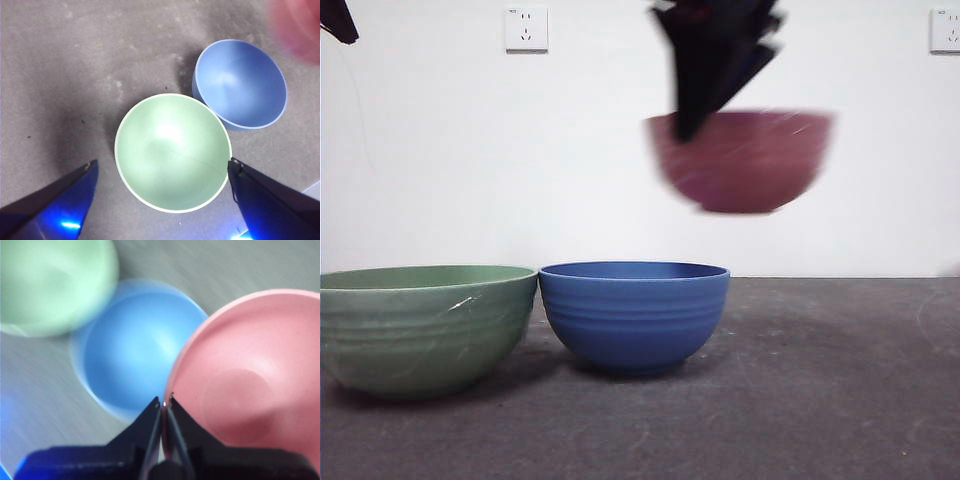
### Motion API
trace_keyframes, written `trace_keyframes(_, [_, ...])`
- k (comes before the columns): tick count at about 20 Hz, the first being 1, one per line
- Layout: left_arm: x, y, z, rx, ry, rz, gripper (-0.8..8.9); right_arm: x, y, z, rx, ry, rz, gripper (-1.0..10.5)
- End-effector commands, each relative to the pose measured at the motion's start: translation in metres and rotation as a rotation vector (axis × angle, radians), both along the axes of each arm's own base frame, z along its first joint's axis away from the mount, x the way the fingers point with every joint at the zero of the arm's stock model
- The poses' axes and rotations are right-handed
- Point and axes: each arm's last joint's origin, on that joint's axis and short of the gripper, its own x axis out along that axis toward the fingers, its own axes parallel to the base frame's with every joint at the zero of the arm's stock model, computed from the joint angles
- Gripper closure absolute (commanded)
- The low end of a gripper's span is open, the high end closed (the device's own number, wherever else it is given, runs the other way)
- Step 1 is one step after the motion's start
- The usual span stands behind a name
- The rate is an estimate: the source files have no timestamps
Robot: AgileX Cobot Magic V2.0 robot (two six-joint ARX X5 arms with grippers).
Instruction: Pick up the green bowl on the top,put the green bowl on the left,pick up the red bowl in the middle,put the red bowl on the right
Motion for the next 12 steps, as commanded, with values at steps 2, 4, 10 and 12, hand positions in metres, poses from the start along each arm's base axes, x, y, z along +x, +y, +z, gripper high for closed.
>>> trace_keyframes(2, [0.001,0.000,-0.001,0.002,-0.005,-0.010,3.78,-0.012,-0.034,-0.001,-0.006,0.014,-0.180,9.6])
trace_keyframes(4, [0.001,0.000,-0.001,0.002,-0.005,-0.009,3.78,-0.021,-0.049,-0.019,-0.013,0.042,-0.221,9.6])
trace_keyframes(10, [0.001,0.000,-0.001,0.002,-0.007,-0.010,3.78,-0.024,-0.044,-0.064,0.124,0.157,-0.176,9.6])
trace_keyframes(12, [0.001,0.000,-0.001,0.002,-0.006,-0.010,3.78,-0.018,-0.037,-0.071,0.143,0.183,-0.166,9.6])
